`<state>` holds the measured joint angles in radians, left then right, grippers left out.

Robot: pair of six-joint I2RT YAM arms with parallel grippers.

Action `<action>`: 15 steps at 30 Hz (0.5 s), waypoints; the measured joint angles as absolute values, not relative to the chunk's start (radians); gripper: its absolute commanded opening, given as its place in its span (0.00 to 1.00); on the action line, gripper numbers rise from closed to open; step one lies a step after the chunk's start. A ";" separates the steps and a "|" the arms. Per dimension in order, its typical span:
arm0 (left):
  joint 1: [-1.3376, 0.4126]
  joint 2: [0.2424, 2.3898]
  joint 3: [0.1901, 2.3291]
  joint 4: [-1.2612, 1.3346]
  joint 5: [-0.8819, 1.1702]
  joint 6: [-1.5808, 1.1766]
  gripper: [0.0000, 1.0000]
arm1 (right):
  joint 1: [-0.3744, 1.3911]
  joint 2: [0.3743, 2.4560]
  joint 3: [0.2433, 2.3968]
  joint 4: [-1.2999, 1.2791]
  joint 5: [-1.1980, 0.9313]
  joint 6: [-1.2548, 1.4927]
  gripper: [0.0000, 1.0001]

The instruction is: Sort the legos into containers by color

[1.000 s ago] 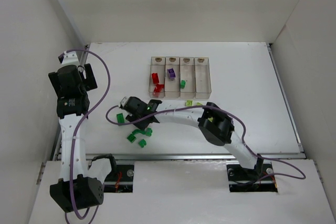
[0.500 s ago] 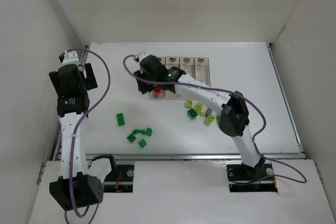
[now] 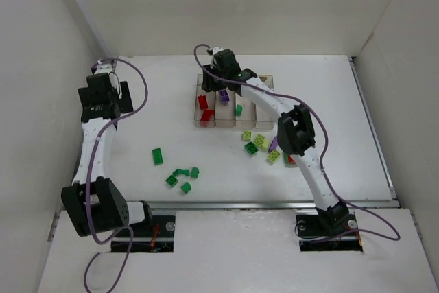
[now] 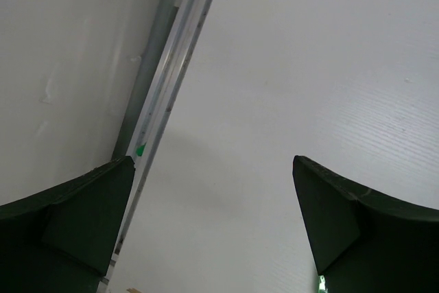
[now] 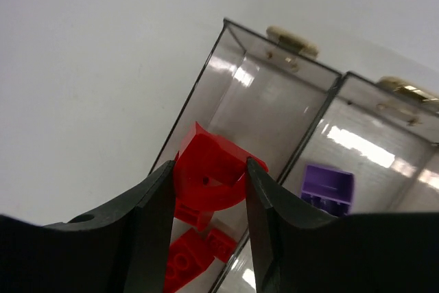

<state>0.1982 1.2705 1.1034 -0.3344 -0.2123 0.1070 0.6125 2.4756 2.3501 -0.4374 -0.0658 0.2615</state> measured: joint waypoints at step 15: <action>0.143 1.277 1.077 -0.387 -0.077 0.303 1.00 | 0.601 2.533 2.341 -0.350 -0.271 0.266 1.00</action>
